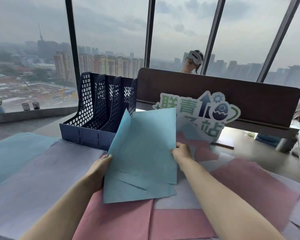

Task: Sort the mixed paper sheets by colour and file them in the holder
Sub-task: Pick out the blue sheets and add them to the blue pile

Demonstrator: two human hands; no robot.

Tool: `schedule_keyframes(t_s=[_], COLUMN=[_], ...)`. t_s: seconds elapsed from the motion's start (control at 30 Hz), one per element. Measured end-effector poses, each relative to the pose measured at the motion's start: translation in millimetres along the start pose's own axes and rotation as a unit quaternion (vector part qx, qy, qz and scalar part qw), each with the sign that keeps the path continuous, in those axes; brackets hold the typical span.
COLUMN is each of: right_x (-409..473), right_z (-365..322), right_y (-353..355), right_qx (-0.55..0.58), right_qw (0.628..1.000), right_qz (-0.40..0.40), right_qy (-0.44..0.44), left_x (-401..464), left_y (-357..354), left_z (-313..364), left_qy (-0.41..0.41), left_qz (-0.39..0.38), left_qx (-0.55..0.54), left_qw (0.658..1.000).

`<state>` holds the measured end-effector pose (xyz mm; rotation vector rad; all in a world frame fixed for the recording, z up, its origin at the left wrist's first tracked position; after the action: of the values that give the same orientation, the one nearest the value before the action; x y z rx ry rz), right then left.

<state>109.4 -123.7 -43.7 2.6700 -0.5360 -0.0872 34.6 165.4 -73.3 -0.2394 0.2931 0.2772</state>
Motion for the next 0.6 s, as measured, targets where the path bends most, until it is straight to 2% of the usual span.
schedule_keyframes(t_s=[0.17, 0.3, 0.4, 0.53, 0.6], right_x=[-11.3, -9.4, -8.6, -18.2, -20.7], right_z=[12.2, 6.0, -0.3, -23.5, -39.4], right_y=[-14.2, 0.7, 10.9, 21.6, 31.4], right_qx=[0.044, 0.087, 0.125, 0.277, 0.301], right_qw=[0.998, 0.996, 0.992, 0.957, 0.950], right_qz=[-0.049, -0.035, -0.027, -0.083, -0.079], right_qy=[-0.006, 0.000, 0.011, -0.002, 0.009], left_x=[-4.9, -8.8, -9.9, -30.8, -38.7], left_y=[-5.3, -7.2, -15.2, -40.0, -48.1], left_z=[3.0, 8.4, 20.7, 51.6, 65.8], left_qy=[-0.015, -0.010, -0.073, -0.195, -0.226], left_qz=[-0.096, -0.149, -0.167, -0.185, -0.188], left_qx=[0.048, 0.064, 0.053, 0.032, 0.034], left_qw=[0.994, 0.987, 0.982, 0.963, 0.955])
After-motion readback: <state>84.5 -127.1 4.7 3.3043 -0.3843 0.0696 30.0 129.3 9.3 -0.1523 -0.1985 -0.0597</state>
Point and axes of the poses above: each hand's wrist, its own x-axis towards the middle knuckle, its own y-axis out of the back of the hand, z = x × y, the point moved 5 cm from there along x, towards the middle knuckle, and after that the axes turned 7 degrees about z, right-handed, at the moved point
